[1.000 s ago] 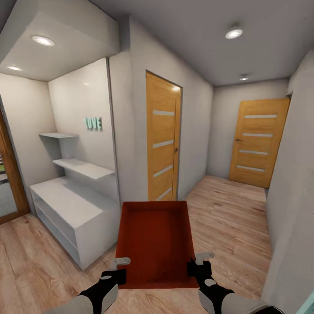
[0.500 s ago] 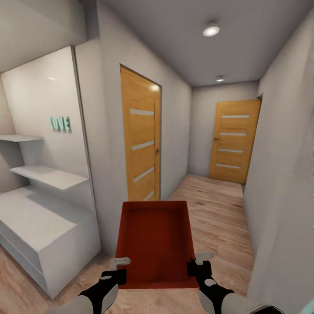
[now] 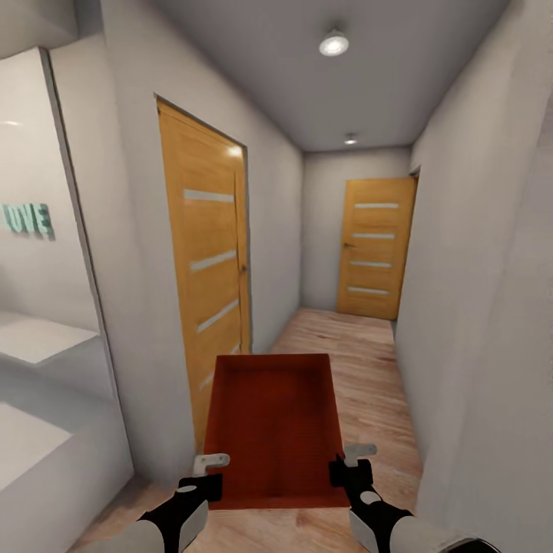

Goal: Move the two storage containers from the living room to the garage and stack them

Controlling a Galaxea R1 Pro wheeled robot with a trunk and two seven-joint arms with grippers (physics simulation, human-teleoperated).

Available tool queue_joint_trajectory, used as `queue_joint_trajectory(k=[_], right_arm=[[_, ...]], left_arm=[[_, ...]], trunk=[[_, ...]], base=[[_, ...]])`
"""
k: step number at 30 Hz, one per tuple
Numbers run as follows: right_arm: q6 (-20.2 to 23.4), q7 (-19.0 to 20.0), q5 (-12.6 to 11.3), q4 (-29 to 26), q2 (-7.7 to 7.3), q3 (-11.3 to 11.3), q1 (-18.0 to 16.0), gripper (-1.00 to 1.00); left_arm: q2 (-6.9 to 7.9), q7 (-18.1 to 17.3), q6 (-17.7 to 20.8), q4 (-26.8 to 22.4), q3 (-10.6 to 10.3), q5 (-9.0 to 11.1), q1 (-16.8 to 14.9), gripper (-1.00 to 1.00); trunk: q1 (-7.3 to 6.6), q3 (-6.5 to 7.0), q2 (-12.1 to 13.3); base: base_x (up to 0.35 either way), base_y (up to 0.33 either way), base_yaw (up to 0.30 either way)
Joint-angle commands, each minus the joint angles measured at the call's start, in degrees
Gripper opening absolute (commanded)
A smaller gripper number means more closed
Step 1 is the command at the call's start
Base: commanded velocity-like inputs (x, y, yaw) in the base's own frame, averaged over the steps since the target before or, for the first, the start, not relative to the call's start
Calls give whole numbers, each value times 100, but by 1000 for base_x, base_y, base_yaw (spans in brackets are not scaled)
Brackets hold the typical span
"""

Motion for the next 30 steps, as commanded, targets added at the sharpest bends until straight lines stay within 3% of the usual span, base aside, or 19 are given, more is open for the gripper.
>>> queue_joint_trajectory(k=[1, 30], right_arm=[[12, 28, 55, 13, 6, -263, -3, -100], [10, 28, 56, 13, 5, -263, -3, -100]], left_arm=[[-1, 2, 8, -32, -5, 4, -1, -100], [-1, 2, 7, -33, -4, 2, -1, -100]], trunk=[[5, -1, -2], [5, -1, -2]], base=[[322, 0, -118], [322, 3, -11]])
